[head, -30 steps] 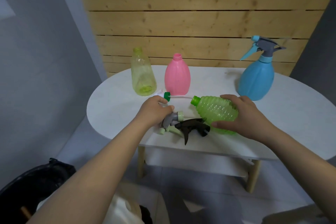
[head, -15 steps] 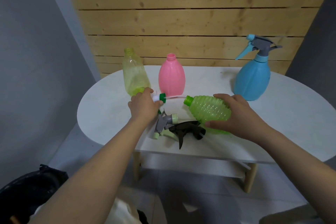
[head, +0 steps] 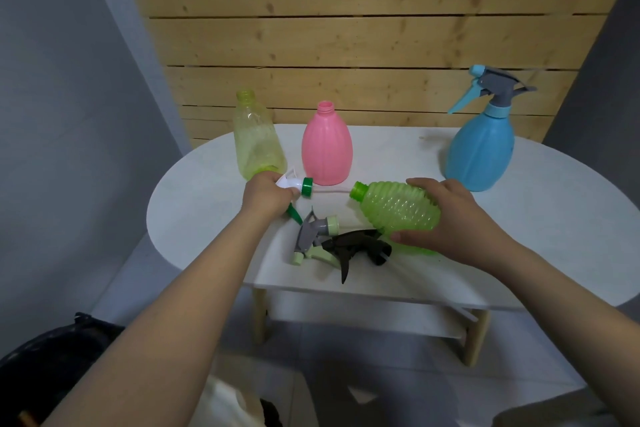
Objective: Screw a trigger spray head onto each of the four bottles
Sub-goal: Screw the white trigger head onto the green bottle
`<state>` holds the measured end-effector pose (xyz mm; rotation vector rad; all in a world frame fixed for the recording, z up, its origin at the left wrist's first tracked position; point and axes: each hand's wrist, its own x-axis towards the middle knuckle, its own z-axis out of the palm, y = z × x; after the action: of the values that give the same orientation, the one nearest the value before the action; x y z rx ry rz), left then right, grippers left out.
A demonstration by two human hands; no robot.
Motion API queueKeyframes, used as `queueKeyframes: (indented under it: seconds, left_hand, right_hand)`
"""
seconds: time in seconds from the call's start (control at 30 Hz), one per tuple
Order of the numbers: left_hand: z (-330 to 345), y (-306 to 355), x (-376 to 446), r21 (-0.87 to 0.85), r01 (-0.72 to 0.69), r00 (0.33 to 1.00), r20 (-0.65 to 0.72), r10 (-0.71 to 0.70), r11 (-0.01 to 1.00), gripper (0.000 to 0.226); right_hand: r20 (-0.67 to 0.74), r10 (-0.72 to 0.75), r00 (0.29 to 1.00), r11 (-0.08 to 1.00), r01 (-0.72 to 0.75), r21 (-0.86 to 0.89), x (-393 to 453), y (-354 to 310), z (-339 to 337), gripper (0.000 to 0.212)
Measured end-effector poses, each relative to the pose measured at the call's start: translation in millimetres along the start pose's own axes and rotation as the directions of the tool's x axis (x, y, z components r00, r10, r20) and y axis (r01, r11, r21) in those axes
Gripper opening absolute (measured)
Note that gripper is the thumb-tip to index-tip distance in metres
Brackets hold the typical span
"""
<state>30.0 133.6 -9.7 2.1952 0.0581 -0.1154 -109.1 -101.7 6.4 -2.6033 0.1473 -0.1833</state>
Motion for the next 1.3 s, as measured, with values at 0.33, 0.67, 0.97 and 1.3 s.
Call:
queueKeyframes:
  seconds: [0.33,0.67,0.97,1.3]
  left_hand:
    - [-45.4,16.8,-21.3,-0.273,-0.034,0.999,-0.032,0.026,0.962,0.033]
    - [-44.4,20.9,-31.1,-0.409,0.013,0.997,0.076,0.02,0.913,0.023]
    - [-36.1,25.0,-36.2,-0.489,-0.026,0.992,0.098,0.085,0.872,0.009]
    - [-21.9,31.3,-44.7,-0.405,-0.101,0.976,0.136,0.169,0.909,0.03]
  right_hand:
    - [-0.131,-0.011,0.991,0.998,0.019,0.062,-2.4,13.3,-29.3,0.09]
    - [-0.163,0.033,0.986,0.996,-0.019,0.086,-7.2,39.6,-50.5,0.087]
    - [-0.177,0.021,0.984,0.979,0.016,0.201,-12.4,40.3,-53.9,0.086]
    - [-0.178,-0.025,0.984,0.982,0.058,0.182,-11.9,33.1,-47.8,0.089]
